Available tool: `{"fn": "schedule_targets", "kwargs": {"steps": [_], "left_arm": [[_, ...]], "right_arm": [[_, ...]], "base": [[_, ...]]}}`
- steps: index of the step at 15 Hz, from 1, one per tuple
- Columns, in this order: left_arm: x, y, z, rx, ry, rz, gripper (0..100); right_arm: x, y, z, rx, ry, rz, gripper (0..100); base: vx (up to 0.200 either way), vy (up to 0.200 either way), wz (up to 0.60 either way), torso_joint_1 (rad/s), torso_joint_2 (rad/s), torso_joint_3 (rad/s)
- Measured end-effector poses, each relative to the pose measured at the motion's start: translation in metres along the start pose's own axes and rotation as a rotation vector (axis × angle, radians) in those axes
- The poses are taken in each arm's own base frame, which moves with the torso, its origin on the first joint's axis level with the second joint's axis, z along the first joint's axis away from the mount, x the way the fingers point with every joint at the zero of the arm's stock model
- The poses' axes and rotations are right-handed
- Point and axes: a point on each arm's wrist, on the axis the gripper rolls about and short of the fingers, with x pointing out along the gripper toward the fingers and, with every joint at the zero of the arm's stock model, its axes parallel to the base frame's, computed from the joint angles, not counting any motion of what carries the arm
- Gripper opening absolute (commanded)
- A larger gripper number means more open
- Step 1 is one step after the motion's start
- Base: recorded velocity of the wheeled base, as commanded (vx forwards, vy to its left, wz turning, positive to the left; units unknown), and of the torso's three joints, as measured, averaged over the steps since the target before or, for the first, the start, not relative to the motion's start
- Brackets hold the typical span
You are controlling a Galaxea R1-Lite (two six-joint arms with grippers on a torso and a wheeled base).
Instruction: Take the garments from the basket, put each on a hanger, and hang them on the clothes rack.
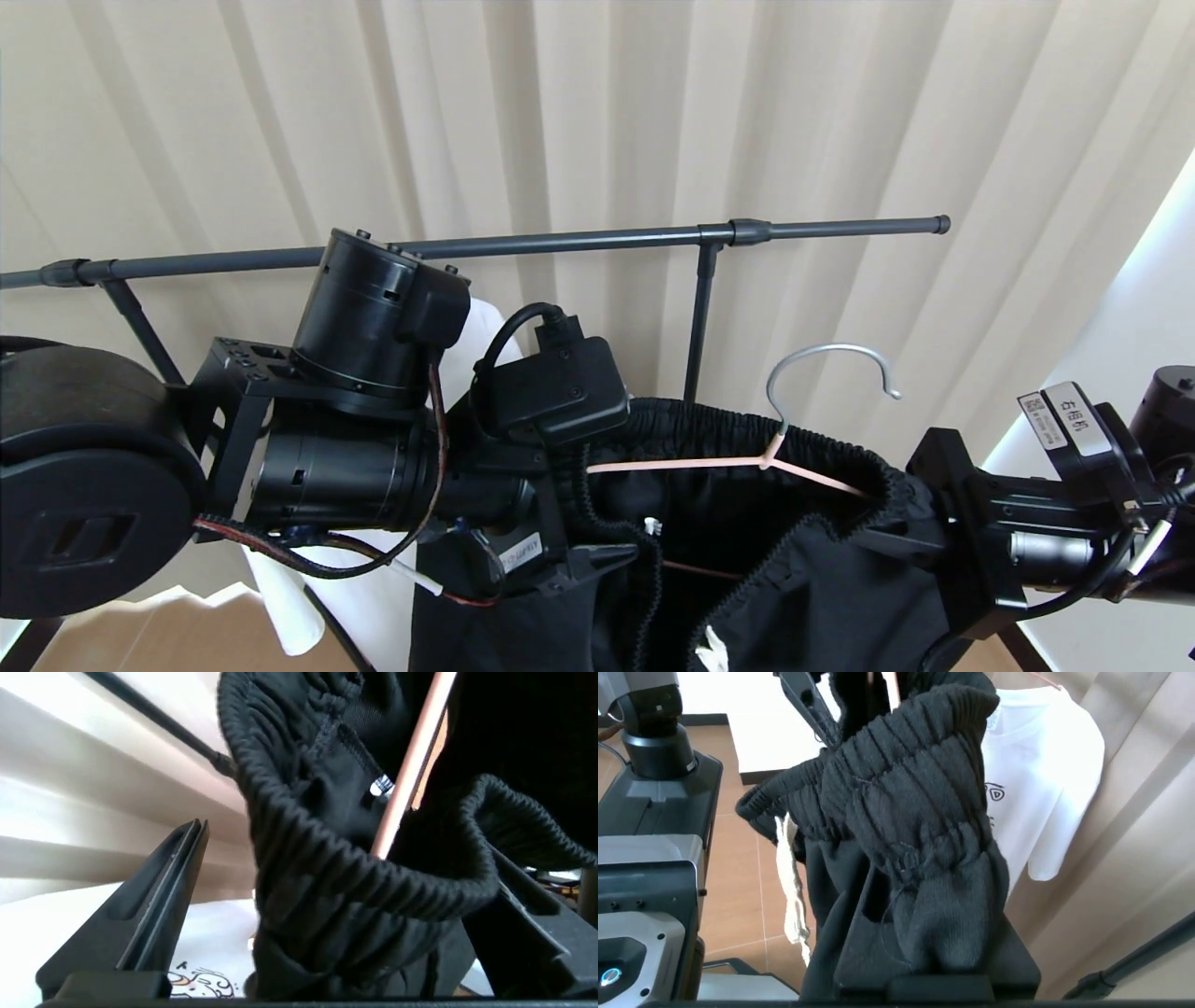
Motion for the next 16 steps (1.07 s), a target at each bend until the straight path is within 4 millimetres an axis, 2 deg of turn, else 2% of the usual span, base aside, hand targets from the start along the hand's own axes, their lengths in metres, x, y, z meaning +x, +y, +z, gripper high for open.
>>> {"fn": "schedule_targets", "kwargs": {"steps": [3, 4, 16], "left_arm": [[0.0029, -0.0001, -0.0012, -0.029, 0.008, -0.003, 100], [0.0035, -0.0001, -0.0016, -0.04, 0.012, -0.002, 0], [-0.0035, 0.0012, -0.0006, -0.049, 0.019, 0.038, 0]], "right_arm": [[0.0052, 0.0004, 0.0037, 0.005, -0.009, 0.017, 0], [0.0067, 0.0008, 0.0044, 0.009, -0.011, 0.023, 0], [0.0092, -0.0003, 0.0042, 0.009, -0.011, 0.025, 0]], "base": [[0.0, 0.0, 0.0, 0.0, 0.0, 0.0], [0.0, 0.0, 0.0, 0.0, 0.0, 0.0], [0.0, 0.0, 0.0, 0.0, 0.0, 0.0]]}}
